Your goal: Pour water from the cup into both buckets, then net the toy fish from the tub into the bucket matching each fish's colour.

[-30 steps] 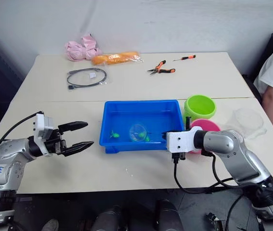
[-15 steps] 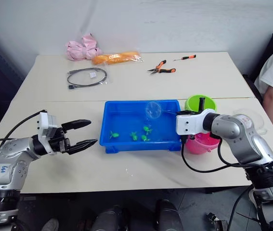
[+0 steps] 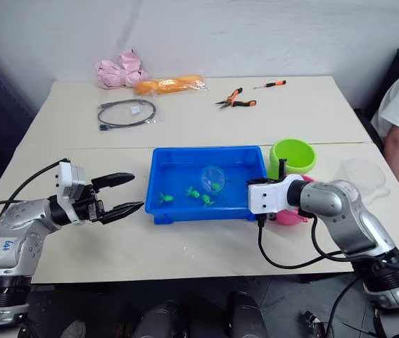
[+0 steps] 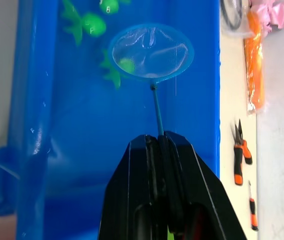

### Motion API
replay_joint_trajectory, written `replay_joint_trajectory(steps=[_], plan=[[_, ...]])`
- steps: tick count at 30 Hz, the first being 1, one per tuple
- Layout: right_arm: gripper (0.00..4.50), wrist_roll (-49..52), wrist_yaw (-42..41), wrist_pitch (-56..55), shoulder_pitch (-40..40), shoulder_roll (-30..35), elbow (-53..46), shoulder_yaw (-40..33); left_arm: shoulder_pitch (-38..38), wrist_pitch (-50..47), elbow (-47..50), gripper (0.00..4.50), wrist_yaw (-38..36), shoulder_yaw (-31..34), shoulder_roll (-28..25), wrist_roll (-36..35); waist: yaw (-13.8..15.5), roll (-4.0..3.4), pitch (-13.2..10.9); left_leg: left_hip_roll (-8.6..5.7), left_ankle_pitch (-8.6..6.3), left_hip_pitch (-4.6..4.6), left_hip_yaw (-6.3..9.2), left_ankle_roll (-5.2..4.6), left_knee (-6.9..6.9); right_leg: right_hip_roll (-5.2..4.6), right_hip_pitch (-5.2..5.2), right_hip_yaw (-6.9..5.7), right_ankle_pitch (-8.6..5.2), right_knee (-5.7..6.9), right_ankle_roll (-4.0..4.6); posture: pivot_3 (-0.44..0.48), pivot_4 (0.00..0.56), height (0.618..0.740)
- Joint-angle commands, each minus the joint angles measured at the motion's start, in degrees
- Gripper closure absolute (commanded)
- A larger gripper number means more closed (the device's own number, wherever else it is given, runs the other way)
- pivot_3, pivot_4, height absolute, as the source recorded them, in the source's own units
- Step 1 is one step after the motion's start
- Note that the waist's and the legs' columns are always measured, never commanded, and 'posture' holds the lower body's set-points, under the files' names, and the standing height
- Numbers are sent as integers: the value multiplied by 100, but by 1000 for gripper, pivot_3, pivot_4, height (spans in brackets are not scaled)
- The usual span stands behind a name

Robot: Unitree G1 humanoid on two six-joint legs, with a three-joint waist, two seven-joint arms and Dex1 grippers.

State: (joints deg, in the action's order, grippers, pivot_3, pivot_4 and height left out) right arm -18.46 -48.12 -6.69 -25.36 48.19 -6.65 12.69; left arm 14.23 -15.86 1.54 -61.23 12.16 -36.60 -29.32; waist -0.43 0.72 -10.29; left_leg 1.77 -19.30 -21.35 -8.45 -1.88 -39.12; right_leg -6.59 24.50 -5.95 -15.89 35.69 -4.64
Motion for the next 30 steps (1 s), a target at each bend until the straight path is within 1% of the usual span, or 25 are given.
replay_joint_trajectory(steps=[1,5,9,11,14,19,23,26,30], plan=[[4500,-107,-40,-29,-33,6,-75,31,41,102,67,61,-17,50,-1,-86,-1,0,0,0,0,0,0,0,0,0,0,0,0,0,0,0,150,740],[4500,-243,-114,168,-89,-88,-67,160,3,126,62,61,-34,78,-16,-95,-4,0,0,0,0,0,0,0,0,0,0,0,0,1,0,0,150,740],[4500,-143,-283,393,-145,-249,-180,216,-38,137,71,61,-55,109,-40,-105,-9,0,0,1,0,0,0,1,0,1,1,0,0,1,0,0,150,740],[4500,5,-496,632,-193,-345,-290,239,-56,144,71,61,-67,125,-56,-104,-20,0,0,1,0,0,0,0,0,1,0,0,0,1,0,0,150,740],[4500,518,-868,1632,-186,-603,-576,99,-62,154,72,61,-67,131,-59,-98,-32,0,0,2,0,0,1,0,0,1,0,-1,0,2,0,0,150,740],[4500,1091,-1116,2702,-294,-730,-817,-121,-79,163,93,61,-44,124,-42,-93,-37,0,0,1,-1,-2,3,-1,0,0,0,-1,0,17,0,0,150,740],[4500,1640,-1263,3456,-351,-750,-935,-345,-79,150,139,61,8,104,-18,-96,-34,0,0,1,-1,-2,5,-2,0,-2,0,0,0,14,0,0,150,740],[4500,1969,-1313,3778,-428,-662,-1030,-530,-68,129,202,61,64,81,5,-103,-35,0,0,1,-1,-2,6,-2,0,-3,0,2,0,11,0,0,150,740],[4500,2394,-1488,3897,-281,-263,-1147,-982,-64,150,223,61,50,80,15,-136,-18,-1,-1,1,-2,-5,6,-2,0,-4,2,2,0,6,1,0,150,740]])
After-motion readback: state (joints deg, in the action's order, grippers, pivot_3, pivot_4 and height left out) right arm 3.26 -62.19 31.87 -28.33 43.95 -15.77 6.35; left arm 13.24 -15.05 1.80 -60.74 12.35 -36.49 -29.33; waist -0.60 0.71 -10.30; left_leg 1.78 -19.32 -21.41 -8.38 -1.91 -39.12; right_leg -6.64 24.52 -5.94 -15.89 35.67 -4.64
